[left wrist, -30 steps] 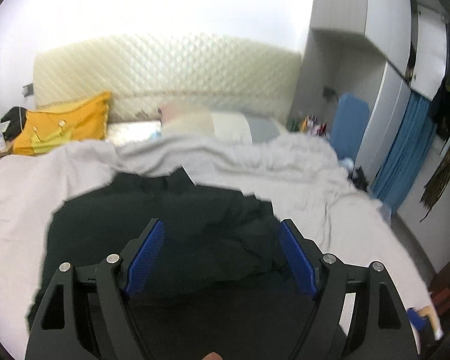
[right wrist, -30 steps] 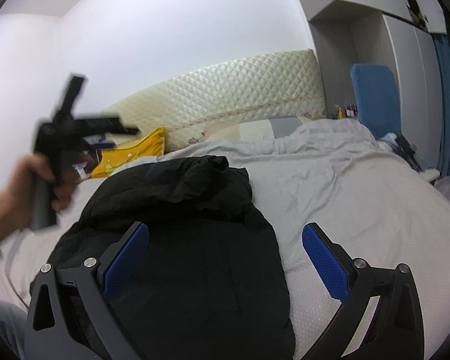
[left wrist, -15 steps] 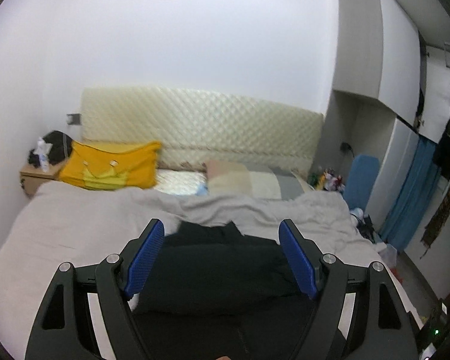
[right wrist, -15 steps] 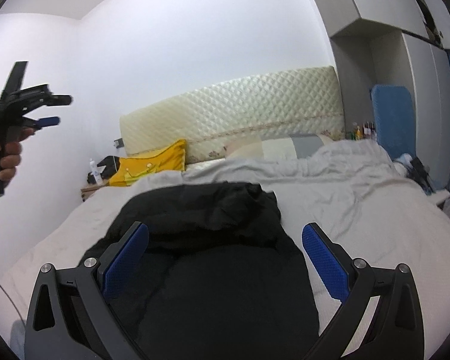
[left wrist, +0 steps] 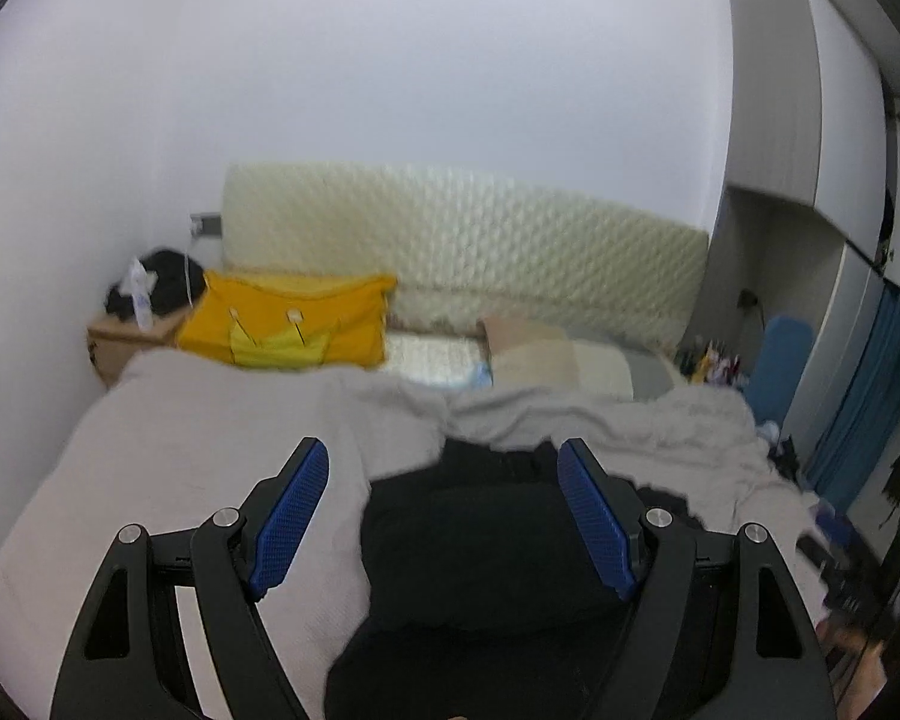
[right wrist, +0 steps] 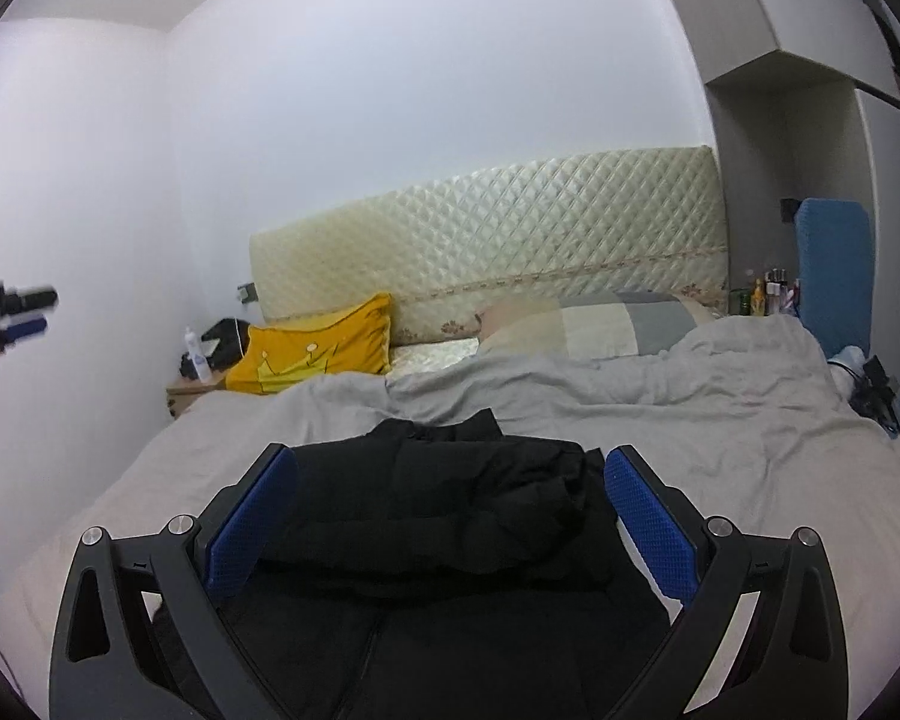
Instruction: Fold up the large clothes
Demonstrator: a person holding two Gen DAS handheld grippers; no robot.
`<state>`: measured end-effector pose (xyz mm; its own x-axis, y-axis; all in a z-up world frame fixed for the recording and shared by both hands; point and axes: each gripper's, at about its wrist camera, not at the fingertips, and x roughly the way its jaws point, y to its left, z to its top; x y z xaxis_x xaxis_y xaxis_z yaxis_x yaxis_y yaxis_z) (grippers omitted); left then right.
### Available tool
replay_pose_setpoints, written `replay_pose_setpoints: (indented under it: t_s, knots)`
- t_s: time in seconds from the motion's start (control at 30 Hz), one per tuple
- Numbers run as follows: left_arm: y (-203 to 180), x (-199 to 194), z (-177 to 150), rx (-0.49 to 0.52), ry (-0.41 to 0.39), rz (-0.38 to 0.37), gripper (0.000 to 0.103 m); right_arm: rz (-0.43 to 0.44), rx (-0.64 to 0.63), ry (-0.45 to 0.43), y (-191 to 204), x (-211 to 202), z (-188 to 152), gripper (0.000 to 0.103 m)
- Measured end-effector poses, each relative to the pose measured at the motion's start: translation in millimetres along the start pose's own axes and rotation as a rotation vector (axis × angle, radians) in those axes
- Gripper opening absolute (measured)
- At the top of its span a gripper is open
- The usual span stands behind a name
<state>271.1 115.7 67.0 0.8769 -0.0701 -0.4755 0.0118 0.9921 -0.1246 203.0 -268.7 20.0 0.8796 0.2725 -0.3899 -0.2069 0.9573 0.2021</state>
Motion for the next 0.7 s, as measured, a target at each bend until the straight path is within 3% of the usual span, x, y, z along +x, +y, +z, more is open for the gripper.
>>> replay_pose_setpoints:
  t_s: [0.2,0.37,0.5,0.57,0.7]
  knots:
    - [-18.7,107.6,-57.0,-0.001,0.084,-0.032,0.079,0.01,-0.029,0.05,-2.1,67.7,-13.2,0.103]
    - [-43.4,196.3,-105.2,0.046,0.15,-0.02,0.079,-0.009,-0.055,0.122,-6.1,126.6,-37.7,0.089]
    - [-51.5,259.5,-139.2,0.025,0.221,-0.011,0.079,-0.005,-0.06,0.185,-9.0,176.2,-64.4,0.087]
    - [-55.7,282.7,-156.0,0.039,0.256,0.001,0.08,0.004,-0.053,0.219,-11.8,200.1,-79.9,0.087]
    - [-59.7,301.4,-173.0,0.097,0.228,0.03,0.081,-0.021,-0.138,0.247,-5.7,228.7,-107.2,0.09]
